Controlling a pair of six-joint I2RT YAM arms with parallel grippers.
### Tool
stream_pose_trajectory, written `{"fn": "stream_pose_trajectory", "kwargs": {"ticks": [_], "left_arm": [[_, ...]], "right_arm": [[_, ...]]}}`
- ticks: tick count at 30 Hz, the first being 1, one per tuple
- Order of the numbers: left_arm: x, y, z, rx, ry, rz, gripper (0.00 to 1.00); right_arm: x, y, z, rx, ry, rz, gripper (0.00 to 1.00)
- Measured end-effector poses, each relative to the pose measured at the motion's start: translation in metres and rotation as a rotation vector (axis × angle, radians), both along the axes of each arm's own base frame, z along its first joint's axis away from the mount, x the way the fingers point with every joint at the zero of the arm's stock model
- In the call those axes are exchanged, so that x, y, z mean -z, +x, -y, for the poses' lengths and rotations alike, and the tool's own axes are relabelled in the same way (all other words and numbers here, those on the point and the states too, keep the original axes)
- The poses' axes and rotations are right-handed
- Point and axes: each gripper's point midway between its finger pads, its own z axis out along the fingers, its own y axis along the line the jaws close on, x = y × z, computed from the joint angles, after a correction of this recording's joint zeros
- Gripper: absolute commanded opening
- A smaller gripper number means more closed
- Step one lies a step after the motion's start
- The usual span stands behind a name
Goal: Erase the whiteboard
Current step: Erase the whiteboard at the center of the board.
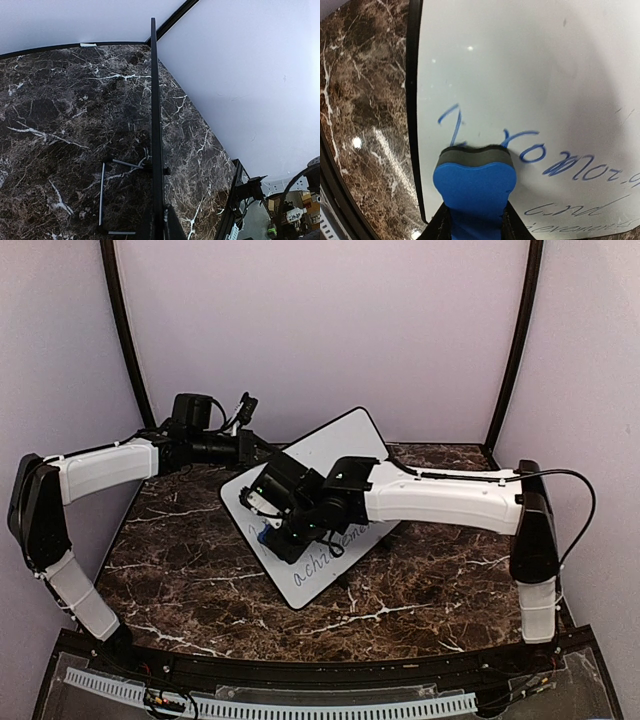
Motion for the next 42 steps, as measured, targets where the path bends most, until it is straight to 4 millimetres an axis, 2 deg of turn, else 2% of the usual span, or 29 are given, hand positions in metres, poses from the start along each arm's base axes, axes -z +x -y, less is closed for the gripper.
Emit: {"fn": "stream_pose_trajectory", "kwargs": {"ticks": [6, 11, 15, 19, 23, 26, 29, 32, 39, 42], "left_arm": [[0.0, 0.0, 0.0, -0.003, 0.0, -0.002, 0.0], [0.0, 0.0, 0.0, -0.004, 0.001, -0.001, 0.0], [0.001, 0.001, 0.0, -0.007, 0.003, -0.001, 0.0], [0.002, 0.001, -0.001, -0.009, 0.007, -0.002, 0.0], [0.002, 0.002, -0.001, -0.013, 0.009, 0.0, 0.0], [0.001, 0.002, -0.001, -0.014, 0.008, 0.001, 0.0], [0.001, 0.002, -0.001, -0.015, 0.006, 0.0, 0.0], [0.001, 0.002, -0.001, -0.016, 0.006, -0.001, 0.0], [0.001, 0.002, -0.001, -0.017, 0.003, -0.005, 0.0], [0.001, 0.002, -0.001, -0.018, 0.003, -0.005, 0.0]], "right_arm": [[-0.041, 0.026, -0.028, 0.053, 0.082, 0.122, 0.29], [-0.047, 0.035, -0.037, 0.067, 0.087, 0.172, 0.29], [-0.035, 0.026, -0.034, 0.062, 0.045, 0.18, 0.29], [-0.005, 0.001, -0.023, 0.044, -0.034, 0.156, 0.29], [0.017, -0.019, -0.008, 0.037, -0.096, 0.129, 0.29], [0.027, -0.025, 0.002, 0.044, -0.128, 0.115, 0.29], [0.028, -0.024, 0.006, 0.055, -0.136, 0.117, 0.29], [0.019, -0.02, 0.003, 0.065, -0.132, 0.133, 0.3], [-0.032, 0.006, -0.026, 0.093, -0.016, 0.219, 0.3], [-0.038, 0.013, -0.027, 0.098, -0.009, 0.233, 0.3]]}}
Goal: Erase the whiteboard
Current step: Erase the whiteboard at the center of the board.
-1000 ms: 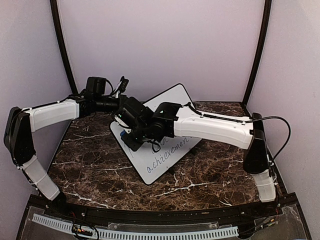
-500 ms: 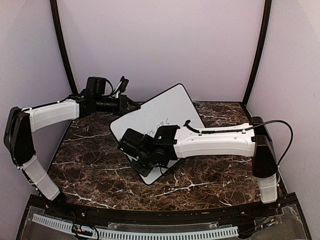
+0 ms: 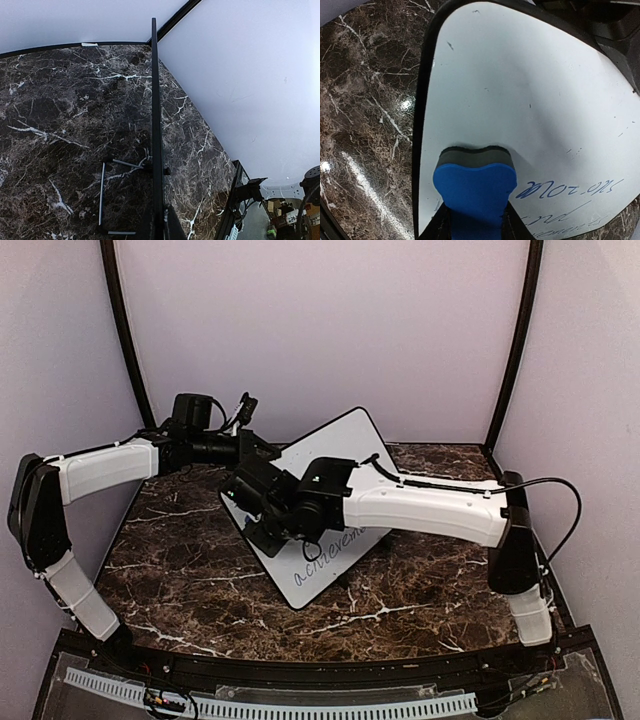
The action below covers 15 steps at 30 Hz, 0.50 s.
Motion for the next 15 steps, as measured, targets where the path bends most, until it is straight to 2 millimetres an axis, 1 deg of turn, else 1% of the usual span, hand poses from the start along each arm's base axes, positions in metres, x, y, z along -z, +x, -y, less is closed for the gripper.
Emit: {"fn": "stream_pose_trajectory", "kwargs": {"ticks": [1, 3, 6, 9, 11, 15], "left_arm": [[0.0, 0.0, 0.0, 0.0, 0.0, 0.0, 0.0], [0.0, 0.0, 0.0, 0.0, 0.0, 0.0, 0.0], [0.001, 0.0, 0.0, 0.002, 0.002, -0.001, 0.0], [0.002, 0.0, 0.0, 0.002, 0.002, -0.001, 0.0], [0.002, 0.0, 0.0, 0.002, 0.002, -0.001, 0.0], [0.001, 0.0, 0.0, 0.001, -0.001, -0.004, 0.0]], "right_arm": [[0.001, 0.001, 0.001, 0.0, -0.004, -0.001, 0.3], [0.01, 0.002, 0.004, 0.001, -0.025, -0.011, 0.29], [0.038, -0.006, 0.016, -0.006, -0.09, -0.043, 0.29], [0.056, -0.018, 0.027, -0.02, -0.14, -0.076, 0.29], [0.063, -0.026, 0.031, -0.033, -0.166, -0.095, 0.29], [0.066, -0.033, 0.035, -0.04, -0.189, -0.114, 0.29]]}}
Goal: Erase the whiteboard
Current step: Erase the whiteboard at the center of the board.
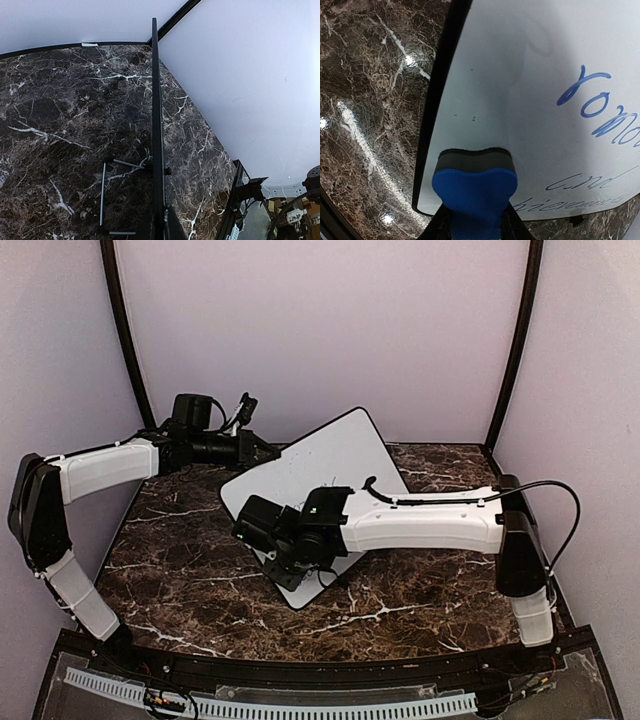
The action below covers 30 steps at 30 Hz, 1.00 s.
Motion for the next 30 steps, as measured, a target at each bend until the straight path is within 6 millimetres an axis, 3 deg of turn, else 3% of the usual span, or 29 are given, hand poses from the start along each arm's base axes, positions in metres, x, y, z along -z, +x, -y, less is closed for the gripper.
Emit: {"fn": "stream_pose_trajectory", "kwargs": {"ticks": [7, 12, 18, 22, 24, 30], "left_arm": [[0.001, 0.001, 0.001, 0.006, -0.011, -0.009, 0.0], [0.005, 0.012, -0.013, -0.013, -0.068, -0.071, 0.0], [0.006, 0.034, -0.049, -0.094, -0.095, -0.088, 0.0], [0.004, 0.041, -0.057, -0.127, -0.101, -0.076, 0.0], [0.003, 0.041, -0.055, -0.123, -0.107, -0.078, 0.0], [0.004, 0.04, -0.053, -0.122, -0.093, -0.066, 0.0]], "right_arm": [[-0.007, 0.003, 0.009, 0.035, -0.024, 0.003, 0.28], [-0.054, 0.018, 0.006, 0.098, 0.077, 0.023, 0.28], [-0.111, 0.036, 0.015, 0.12, 0.207, 0.069, 0.28], [-0.136, 0.054, 0.011, 0.107, 0.287, 0.131, 0.28], [-0.134, 0.061, 0.01, 0.113, 0.316, 0.144, 0.28], [-0.096, 0.075, 0.018, 0.125, 0.315, 0.114, 0.3]]}}
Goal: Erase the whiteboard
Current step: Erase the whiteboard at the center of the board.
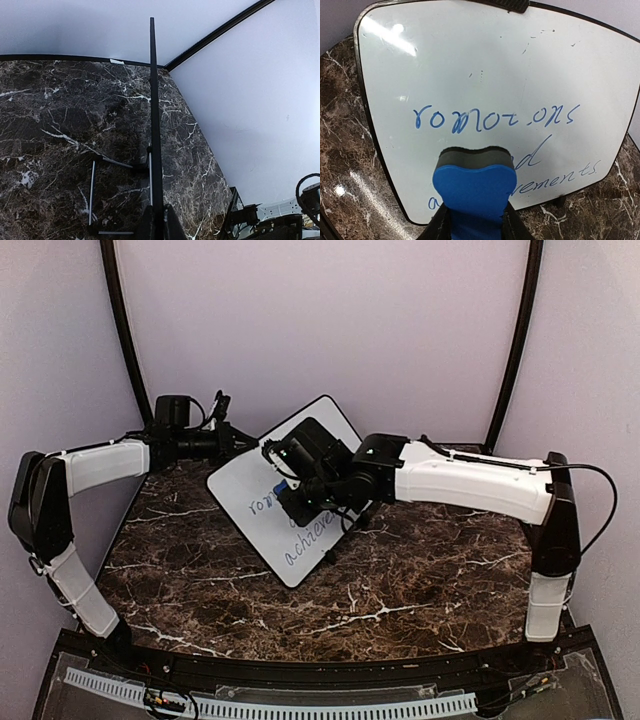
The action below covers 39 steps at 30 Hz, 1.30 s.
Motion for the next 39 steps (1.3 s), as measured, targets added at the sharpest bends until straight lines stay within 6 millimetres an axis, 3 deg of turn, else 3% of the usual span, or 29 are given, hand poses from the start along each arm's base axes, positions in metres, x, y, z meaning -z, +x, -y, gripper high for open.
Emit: {"fn": "stream_pose_trajectory", "kwargs": {"ticks": [5, 12, 18, 25, 29, 39], "left_arm": [[-0.003, -0.01, 0.027, 0.031, 0.04, 0.04, 0.0], [-0.002, -0.036, 0.068, 0.121, 0.101, 0.093, 0.0], [-0.001, -0.04, 0.071, 0.121, 0.135, 0.114, 0.0], [-0.002, -0.042, 0.072, 0.115, 0.149, 0.123, 0.0], [-0.002, -0.042, 0.072, 0.115, 0.149, 0.123, 0.0], [-0.002, -0.042, 0.072, 0.118, 0.153, 0.132, 0.0]], "right_arm": [[0.001, -0.009, -0.006, -0.019, 0.043, -0.043, 0.31], [0.014, -0.03, 0.001, -0.038, 0.055, -0.113, 0.31], [0.016, -0.045, -0.005, -0.048, 0.044, -0.123, 0.31], [0.011, -0.055, -0.042, -0.067, 0.043, -0.097, 0.31], [0.032, -0.058, -0.044, -0.059, -0.009, -0.116, 0.31], [0.081, -0.066, -0.02, -0.032, -0.126, -0.174, 0.31]]}}
